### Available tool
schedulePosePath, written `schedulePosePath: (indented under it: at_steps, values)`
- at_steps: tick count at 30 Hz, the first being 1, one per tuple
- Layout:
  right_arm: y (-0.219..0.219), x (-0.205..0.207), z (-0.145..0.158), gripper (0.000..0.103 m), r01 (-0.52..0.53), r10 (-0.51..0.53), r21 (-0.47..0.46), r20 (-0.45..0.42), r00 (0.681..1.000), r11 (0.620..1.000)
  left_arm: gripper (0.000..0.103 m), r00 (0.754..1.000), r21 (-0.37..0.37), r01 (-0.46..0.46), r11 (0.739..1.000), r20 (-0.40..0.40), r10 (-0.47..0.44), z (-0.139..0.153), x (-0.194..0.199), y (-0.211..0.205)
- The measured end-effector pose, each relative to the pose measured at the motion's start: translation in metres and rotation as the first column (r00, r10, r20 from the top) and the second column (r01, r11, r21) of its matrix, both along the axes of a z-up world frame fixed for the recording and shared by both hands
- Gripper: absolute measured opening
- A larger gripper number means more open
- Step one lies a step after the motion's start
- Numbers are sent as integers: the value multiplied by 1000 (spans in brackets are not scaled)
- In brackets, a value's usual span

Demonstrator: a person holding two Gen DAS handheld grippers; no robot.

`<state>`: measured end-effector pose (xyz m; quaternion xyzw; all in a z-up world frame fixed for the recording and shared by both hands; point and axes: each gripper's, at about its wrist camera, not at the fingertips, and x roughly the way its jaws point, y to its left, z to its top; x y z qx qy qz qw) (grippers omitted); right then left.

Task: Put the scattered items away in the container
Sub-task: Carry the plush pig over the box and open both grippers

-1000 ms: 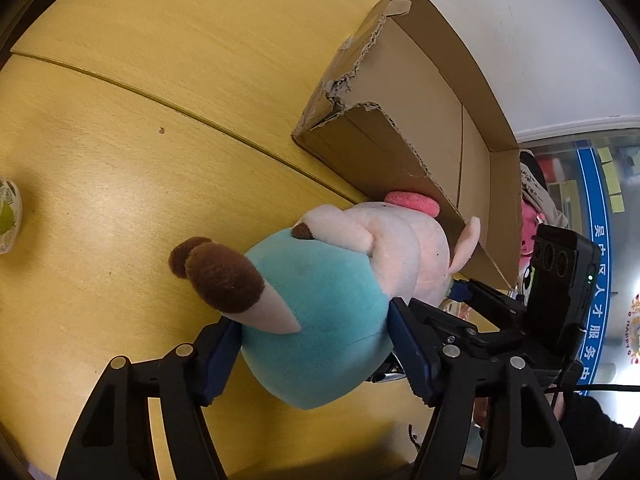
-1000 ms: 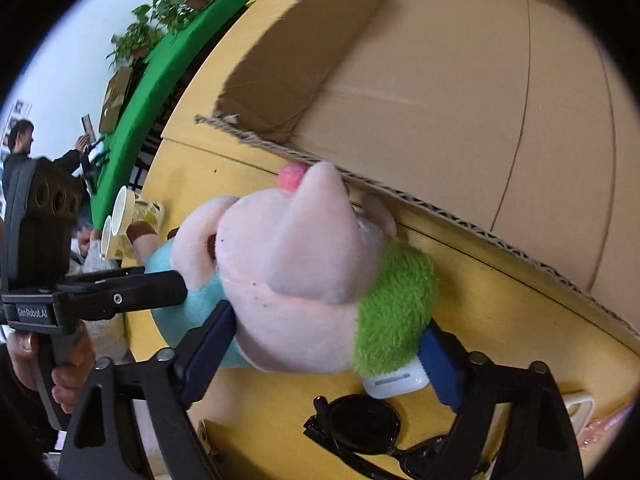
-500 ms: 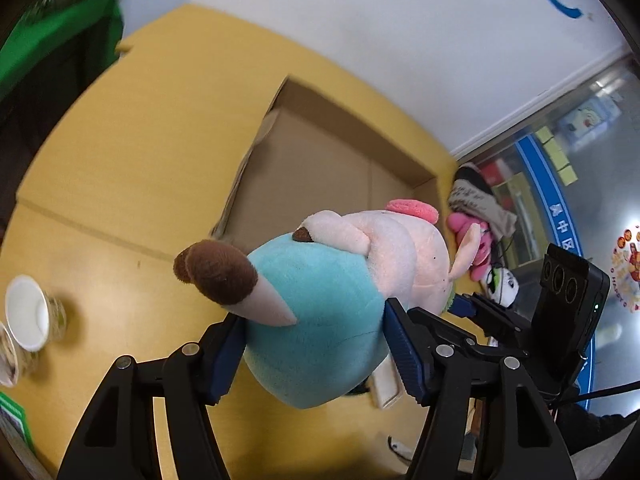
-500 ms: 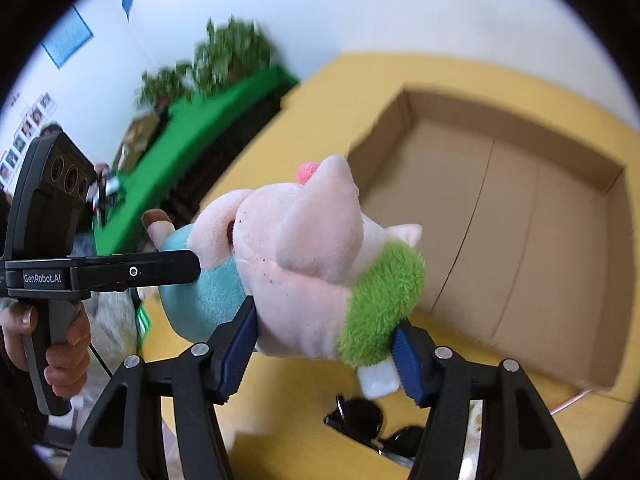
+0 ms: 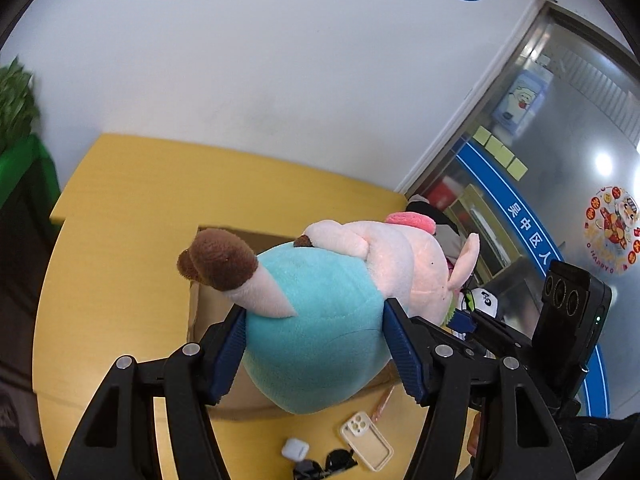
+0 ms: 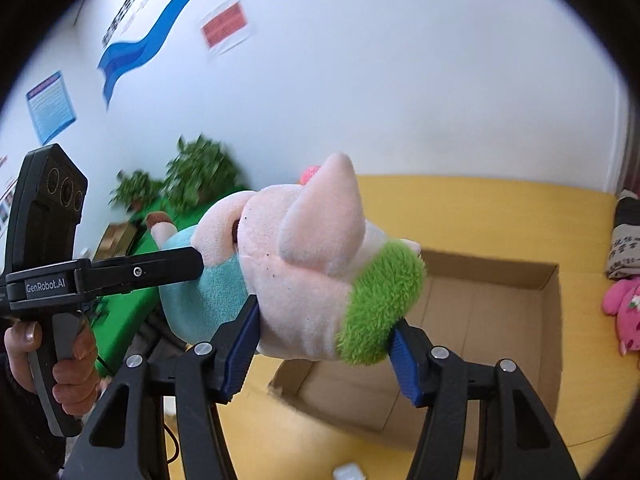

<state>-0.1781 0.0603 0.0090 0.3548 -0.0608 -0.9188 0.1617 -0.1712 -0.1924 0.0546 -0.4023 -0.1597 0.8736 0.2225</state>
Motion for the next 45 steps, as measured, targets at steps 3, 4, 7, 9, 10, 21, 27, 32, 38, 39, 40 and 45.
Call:
schedulePosePath:
  at_steps: [3, 4, 7, 9, 10, 21, 27, 32, 38, 39, 40, 45]
  values:
    - [9, -16, 6, 58, 36, -36, -2, -20, 999, 999, 68, 1000, 5, 29, 1000, -4, -29, 3, -27, 7]
    - [12, -21, 6, 58, 46, -46, -5, -22, 999, 999, 68, 999, 0, 35, 999, -5, -35, 3, -34, 11]
    - [24, -38, -1, 57, 73, -74, -18, -18, 997, 997, 68, 999, -18, 52, 998, 2, -52, 0, -59, 20]
    - [31, -51, -10, 57, 92, -92, -36, -1, 996, 995, 67, 998, -30, 64, 997, 16, -64, -7, -77, 25]
    - [33, -58, -15, 57, 102, -102, -44, 10, 995, 994, 67, 997, -34, 71, 997, 27, -70, -12, -87, 28]
    - [77, -119, -123, 56, 248, -227, -91, 191, 955, 965, 67, 967, -103, 195, 975, 185, -174, -111, -185, 69]
    - [86, -148, -182, 56, 296, -264, -87, 269, 926, 951, 67, 946, -99, 226, 969, 261, -194, -167, -224, 75]
    - [84, -176, -229, 56, 305, -267, -76, 320, 909, 949, 67, 932, -108, 208, 972, 322, -163, -211, -249, 71]
    - [65, -185, -275, 56, 295, -268, -21, 363, 893, 955, 66, 921, -131, 186, 974, 368, -127, -253, -257, 61]
    - [64, -182, -276, 57, 301, -275, -20, 350, 896, 953, 66, 923, -122, 180, 976, 365, -124, -254, -257, 60]
    - [64, -180, -276, 61, 306, -280, -23, 344, 896, 952, 67, 923, -118, 175, 977, 365, -121, -255, -257, 58]
    - [62, -176, -268, 72, 290, -260, -29, 365, 894, 957, 71, 935, -149, 146, 978, 343, -87, -245, -252, 52]
